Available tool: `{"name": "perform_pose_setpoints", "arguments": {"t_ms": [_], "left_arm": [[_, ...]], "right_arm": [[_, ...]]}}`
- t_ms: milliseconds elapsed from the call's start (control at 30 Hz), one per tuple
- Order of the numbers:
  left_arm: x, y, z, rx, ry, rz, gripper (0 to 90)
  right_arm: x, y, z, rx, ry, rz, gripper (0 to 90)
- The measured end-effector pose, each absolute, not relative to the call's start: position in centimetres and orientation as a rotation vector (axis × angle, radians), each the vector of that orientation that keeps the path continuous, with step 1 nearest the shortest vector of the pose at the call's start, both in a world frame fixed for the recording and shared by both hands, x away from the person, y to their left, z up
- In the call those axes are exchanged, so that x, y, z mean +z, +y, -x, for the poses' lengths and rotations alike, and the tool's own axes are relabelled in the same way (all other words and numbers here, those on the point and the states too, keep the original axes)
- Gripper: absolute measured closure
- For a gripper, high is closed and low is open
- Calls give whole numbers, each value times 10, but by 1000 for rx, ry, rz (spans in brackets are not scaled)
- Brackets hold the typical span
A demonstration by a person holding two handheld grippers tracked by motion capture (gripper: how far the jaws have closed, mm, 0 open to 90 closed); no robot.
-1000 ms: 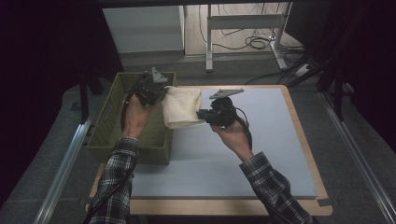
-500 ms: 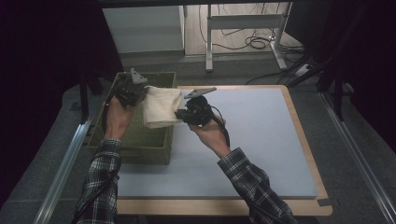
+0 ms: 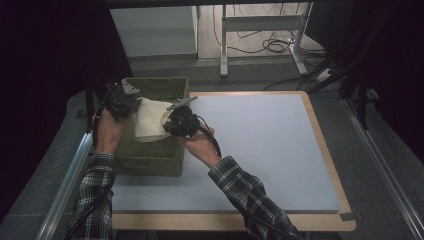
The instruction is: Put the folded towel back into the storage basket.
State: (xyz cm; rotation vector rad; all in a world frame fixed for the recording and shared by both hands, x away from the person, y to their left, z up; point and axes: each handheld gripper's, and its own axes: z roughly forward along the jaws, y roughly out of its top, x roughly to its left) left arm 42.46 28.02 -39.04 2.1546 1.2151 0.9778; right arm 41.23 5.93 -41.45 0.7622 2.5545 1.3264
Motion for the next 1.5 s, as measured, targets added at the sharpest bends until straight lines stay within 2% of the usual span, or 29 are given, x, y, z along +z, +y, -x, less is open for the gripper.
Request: {"name": "perform_pose_setpoints", "arguments": {"t_ms": [433, 933, 1000, 1100, 1500], "left_arm": [[-417, 313, -426, 943, 1275, -2203, 823], [-443, 293, -453, 879, 1246, -2360, 815], [-446, 293, -455, 855, 1259, -2357, 789], [-450, 292, -457, 844, 1269, -2348, 666], [-446, 297, -449, 851, 1294, -2250, 471]], "right_arm": [[-431, 114, -412, 1213, 2645, -744, 832], [-438, 128, -424, 1025, 2700, -784, 823], [-438, 128, -424, 1008, 2707, -784, 806], [-439, 128, -426, 1007, 2702, -780, 743], [-434, 107, -432, 1066, 2637, -783, 620]]}}
